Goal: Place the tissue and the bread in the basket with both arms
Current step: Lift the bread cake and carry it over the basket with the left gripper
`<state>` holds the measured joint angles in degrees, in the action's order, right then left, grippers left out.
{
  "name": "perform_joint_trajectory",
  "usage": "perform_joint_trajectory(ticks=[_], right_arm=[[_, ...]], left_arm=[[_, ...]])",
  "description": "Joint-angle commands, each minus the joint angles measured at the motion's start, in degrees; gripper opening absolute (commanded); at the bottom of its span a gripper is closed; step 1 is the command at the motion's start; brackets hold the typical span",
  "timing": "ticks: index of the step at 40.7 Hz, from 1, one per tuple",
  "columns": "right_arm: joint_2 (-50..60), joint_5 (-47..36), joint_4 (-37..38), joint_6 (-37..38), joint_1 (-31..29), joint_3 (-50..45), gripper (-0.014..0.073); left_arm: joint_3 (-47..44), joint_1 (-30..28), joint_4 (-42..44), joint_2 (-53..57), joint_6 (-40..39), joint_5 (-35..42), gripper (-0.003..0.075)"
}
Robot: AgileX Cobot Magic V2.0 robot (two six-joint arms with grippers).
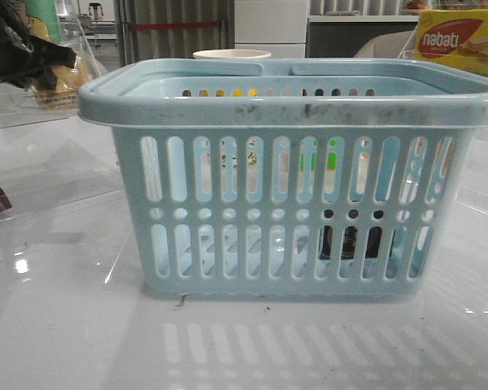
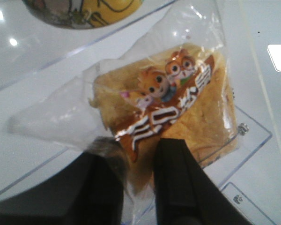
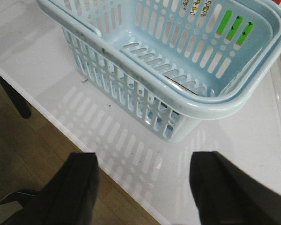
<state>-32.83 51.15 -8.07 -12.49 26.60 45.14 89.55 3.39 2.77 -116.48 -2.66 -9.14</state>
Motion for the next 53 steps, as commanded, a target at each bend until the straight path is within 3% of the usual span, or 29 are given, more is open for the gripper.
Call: perform_joint_trajectory(ticks=[1, 9, 29, 35, 40, 53], right_arm=[[-0.11, -3.57, 0.17, -0.62, 0.05, 1.50, 0.0519], [-0.11, -3.57, 0.17, -0.62, 0.05, 1.50, 0.0519], [-0.11, -3.57, 0.17, -0.62, 0.05, 1.50, 0.0519], [-0.11, -3.57, 0.17, -0.62, 0.05, 1.50, 0.0519], [-0.11, -3.57, 0.17, -0.62, 0.05, 1.50, 0.0519], [-0.11, -3.57, 0.17, -0.62, 0.05, 1.50, 0.0519]], left_arm=[[2.09, -0.03, -0.42, 4.51, -0.45, 3.27, 0.0158], [2.09, 0.10, -0.42, 9.89, -0.45, -3.37, 0.0093], [2.09, 4.04, -0.29, 28.74, 1.85, -20.79, 0.0091], [2.09, 8.90, -0.29, 33.66, 9.32, -27.98, 0.0091], [2.09, 14.33, -0.29, 35.72, 10.44, -33.59, 0.0091], [2.09, 29.00, -0.39, 33.29, 10.44, -36.52, 0.0091]])
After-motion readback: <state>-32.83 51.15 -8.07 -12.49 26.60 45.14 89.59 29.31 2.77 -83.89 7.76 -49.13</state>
